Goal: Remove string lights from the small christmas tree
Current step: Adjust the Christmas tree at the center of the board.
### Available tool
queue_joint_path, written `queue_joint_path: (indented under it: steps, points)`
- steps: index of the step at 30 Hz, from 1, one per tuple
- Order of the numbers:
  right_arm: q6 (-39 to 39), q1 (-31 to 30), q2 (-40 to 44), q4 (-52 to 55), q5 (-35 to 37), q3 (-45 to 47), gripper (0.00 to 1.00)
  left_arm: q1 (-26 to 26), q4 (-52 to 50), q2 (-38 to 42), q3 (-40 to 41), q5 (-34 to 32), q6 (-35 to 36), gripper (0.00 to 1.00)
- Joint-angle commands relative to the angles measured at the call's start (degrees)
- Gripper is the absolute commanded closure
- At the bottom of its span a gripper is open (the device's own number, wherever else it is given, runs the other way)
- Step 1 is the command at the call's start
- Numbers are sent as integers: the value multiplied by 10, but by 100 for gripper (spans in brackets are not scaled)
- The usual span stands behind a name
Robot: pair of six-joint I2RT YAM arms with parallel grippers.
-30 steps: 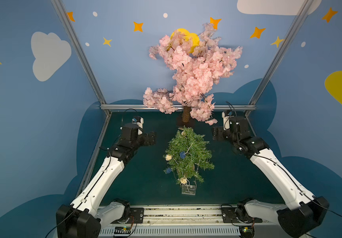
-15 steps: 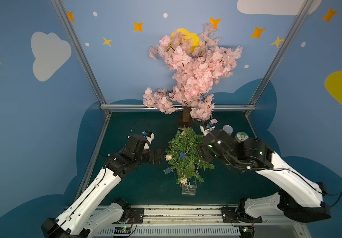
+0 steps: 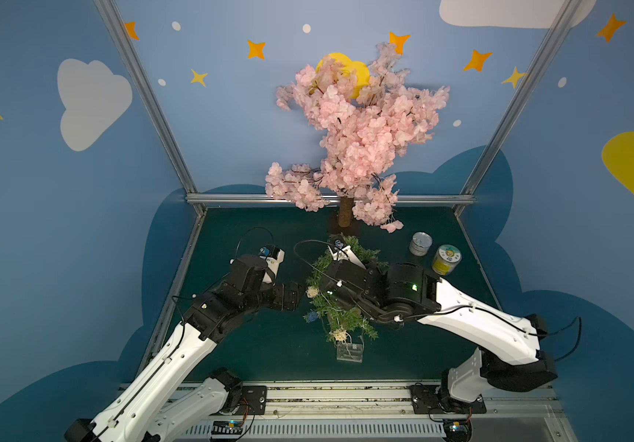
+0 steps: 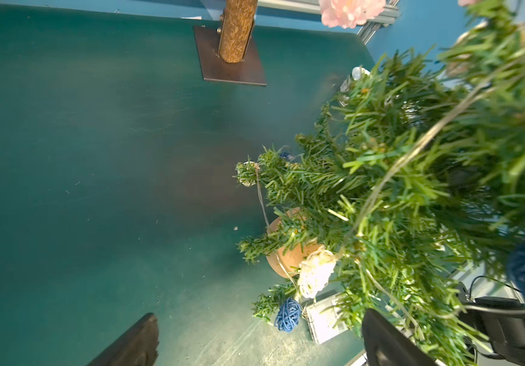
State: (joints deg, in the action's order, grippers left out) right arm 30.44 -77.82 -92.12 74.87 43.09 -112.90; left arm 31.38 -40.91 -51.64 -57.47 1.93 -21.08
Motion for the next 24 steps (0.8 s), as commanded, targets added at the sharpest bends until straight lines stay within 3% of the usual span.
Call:
queue_joint_path:
  steps: [1, 20, 24]
  points:
    - [-7, -15, -14, -14, 10, -25, 21, 3, -8, 4, 8, 3, -4, 0]
    - [-35, 20, -57, -63, 14, 41, 25, 4, 20, -3, 35, 2, -7, 0]
    - [-44, 20, -64, -60, 33, 47, 32, 3, 22, -1, 41, -1, -11, 0]
